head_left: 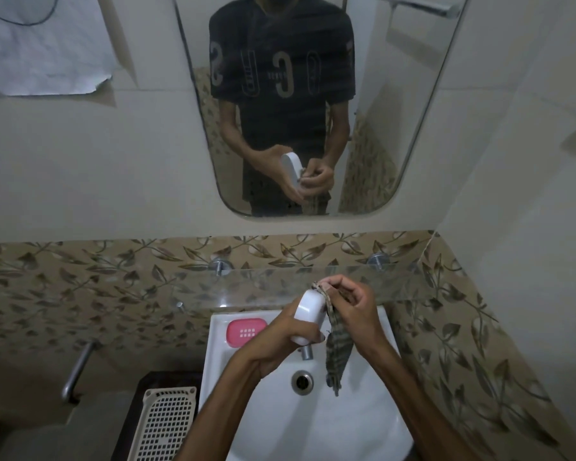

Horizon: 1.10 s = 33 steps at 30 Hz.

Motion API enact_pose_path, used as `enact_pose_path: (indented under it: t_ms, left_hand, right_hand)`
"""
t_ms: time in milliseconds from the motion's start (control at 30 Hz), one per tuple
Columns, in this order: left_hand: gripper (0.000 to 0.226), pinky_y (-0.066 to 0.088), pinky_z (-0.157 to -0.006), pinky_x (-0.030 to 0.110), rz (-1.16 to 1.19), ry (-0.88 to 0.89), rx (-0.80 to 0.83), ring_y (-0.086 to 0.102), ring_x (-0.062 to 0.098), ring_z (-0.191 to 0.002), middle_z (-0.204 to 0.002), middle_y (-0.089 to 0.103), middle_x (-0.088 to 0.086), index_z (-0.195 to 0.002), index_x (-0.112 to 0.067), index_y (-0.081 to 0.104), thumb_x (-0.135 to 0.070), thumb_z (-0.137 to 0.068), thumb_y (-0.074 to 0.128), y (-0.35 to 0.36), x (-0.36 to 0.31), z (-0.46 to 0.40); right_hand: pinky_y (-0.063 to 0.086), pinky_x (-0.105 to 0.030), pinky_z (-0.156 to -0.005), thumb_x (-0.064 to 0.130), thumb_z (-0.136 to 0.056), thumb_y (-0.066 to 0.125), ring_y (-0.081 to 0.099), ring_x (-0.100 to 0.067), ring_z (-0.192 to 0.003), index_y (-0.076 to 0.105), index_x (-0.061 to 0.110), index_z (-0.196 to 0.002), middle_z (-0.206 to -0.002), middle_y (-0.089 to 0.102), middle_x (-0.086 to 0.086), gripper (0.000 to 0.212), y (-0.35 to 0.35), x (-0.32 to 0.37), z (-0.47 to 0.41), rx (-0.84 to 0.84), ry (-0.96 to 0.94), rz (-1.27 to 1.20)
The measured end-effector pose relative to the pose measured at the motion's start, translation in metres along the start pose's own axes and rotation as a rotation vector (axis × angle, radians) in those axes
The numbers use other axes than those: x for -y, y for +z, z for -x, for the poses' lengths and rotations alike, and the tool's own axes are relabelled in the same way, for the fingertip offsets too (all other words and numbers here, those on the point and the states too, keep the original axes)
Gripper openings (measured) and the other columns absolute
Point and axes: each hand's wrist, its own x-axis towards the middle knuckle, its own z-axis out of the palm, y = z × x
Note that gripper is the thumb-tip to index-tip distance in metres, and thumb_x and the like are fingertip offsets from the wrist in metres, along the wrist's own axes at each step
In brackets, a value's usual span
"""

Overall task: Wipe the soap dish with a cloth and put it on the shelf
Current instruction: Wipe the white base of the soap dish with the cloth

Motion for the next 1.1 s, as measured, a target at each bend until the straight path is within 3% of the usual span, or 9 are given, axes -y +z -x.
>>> enact_pose_path:
  t_ms: [133, 233, 333, 533, 633, 733, 800, 900, 1100]
  left_hand:
    - [0.088, 0.058, -0.074, 0.018, -0.199, 0.010, -0.077, 0.067, -0.008, -0.091, -0.121, 0.061, -0.007, -0.134, -0.040, 0.052, -0.008, -0.054, 0.073, -0.002, 0.013, 0.002]
    - [0.096, 0.054, -0.066, 0.013, -0.226, 0.012, -0.120, 0.060, 0.000, -0.107, -0.123, 0.059, -0.018, -0.132, -0.055, 0.046, -0.009, -0.051, 0.072, -0.002, 0.020, 0.005]
    - [0.102, 0.054, -0.068, 0.011, -0.301, 0.021, -0.077, 0.055, -0.018, -0.101, -0.115, 0.055, -0.041, -0.115, -0.082, 0.038, -0.007, -0.054, 0.070, 0.005, 0.021, 0.006]
    - [0.102, 0.053, -0.077, 0.013, -0.292, 0.067, -0.141, 0.057, -0.014, -0.111, -0.134, 0.056, -0.016, -0.133, -0.054, 0.043, -0.002, -0.050, 0.070, 0.005, 0.029, 0.008]
    - [0.105, 0.058, -0.086, 0.027, -0.324, 0.086, -0.157, 0.058, 0.007, -0.122, -0.135, 0.059, -0.011, -0.141, -0.046, 0.044, -0.012, -0.045, 0.072, 0.010, 0.028, 0.004]
    - [0.112, 0.055, -0.087, 0.021, -0.321, 0.097, -0.173, 0.059, -0.001, -0.123, -0.129, 0.064, -0.026, -0.151, -0.034, 0.040, 0.002, -0.050, 0.072, 0.007, 0.035, 0.002]
    - [0.114, 0.054, -0.086, 0.016, -0.330, 0.106, -0.178, 0.058, -0.009, -0.120, -0.127, 0.061, -0.037, -0.148, -0.049, 0.039, 0.008, -0.054, 0.072, 0.003, 0.040, 0.003]
    - [0.103, 0.053, -0.075, 0.014, -0.321, 0.086, -0.198, 0.059, -0.011, -0.110, -0.121, 0.062, -0.035, -0.135, -0.053, 0.047, -0.006, -0.048, 0.074, 0.007, 0.042, -0.002]
    - [0.106, 0.045, -0.089, 0.001, -0.358, 0.111, -0.238, 0.050, -0.014, -0.128, -0.137, 0.048, -0.028, -0.147, -0.028, 0.038, -0.007, -0.049, 0.073, 0.007, 0.053, -0.013]
  right_hand:
    - [0.058, -0.030, -0.089, 0.011, -0.092, 0.072, 0.069, -0.018, -0.097, 0.079, 0.014, -0.095, -0.099, 0.071, -0.001, 0.008, 0.001, 0.010, 0.013, 0.008, -0.168, 0.118]
    - [0.059, -0.023, -0.087, 0.023, -0.091, 0.073, 0.071, -0.015, -0.098, 0.081, 0.023, -0.099, -0.101, 0.073, 0.010, 0.011, 0.003, 0.019, 0.025, 0.098, -0.252, 0.175]
    - [0.060, -0.041, -0.090, 0.007, -0.088, 0.078, 0.072, -0.017, -0.094, 0.082, 0.012, -0.097, -0.096, 0.076, -0.003, 0.011, -0.002, 0.017, 0.008, 0.006, -0.097, 0.142]
    - [0.061, -0.028, -0.084, 0.023, -0.083, 0.084, 0.073, -0.016, -0.093, 0.083, 0.023, -0.095, -0.095, 0.076, 0.008, 0.012, 0.000, 0.016, 0.024, 0.079, -0.213, 0.149]
    - [0.061, -0.042, -0.086, 0.008, -0.084, 0.083, 0.072, -0.014, -0.088, 0.082, 0.012, -0.091, -0.091, 0.076, 0.000, 0.009, -0.004, 0.013, 0.009, -0.106, -0.075, 0.126]
    - [0.060, -0.027, -0.080, 0.017, -0.084, 0.083, 0.072, -0.011, -0.089, 0.081, 0.020, -0.090, -0.092, 0.074, 0.009, 0.007, 0.007, 0.016, 0.023, -0.049, -0.200, 0.149]
    - [0.056, -0.016, -0.081, 0.022, -0.085, 0.082, 0.073, -0.010, -0.091, 0.081, 0.021, -0.092, -0.095, 0.075, 0.013, 0.008, 0.013, 0.013, 0.035, 0.016, -0.340, 0.204]
    - [0.056, -0.020, -0.082, 0.009, -0.086, 0.081, 0.073, -0.010, -0.088, 0.080, 0.014, -0.090, -0.091, 0.077, 0.003, 0.006, 0.007, 0.005, 0.010, -0.125, -0.068, 0.059]
    - [0.055, -0.012, -0.066, 0.013, -0.089, 0.078, 0.074, -0.008, -0.078, 0.078, 0.018, -0.085, -0.082, 0.080, 0.006, 0.007, 0.008, -0.008, -0.014, -0.130, 0.297, -0.095]
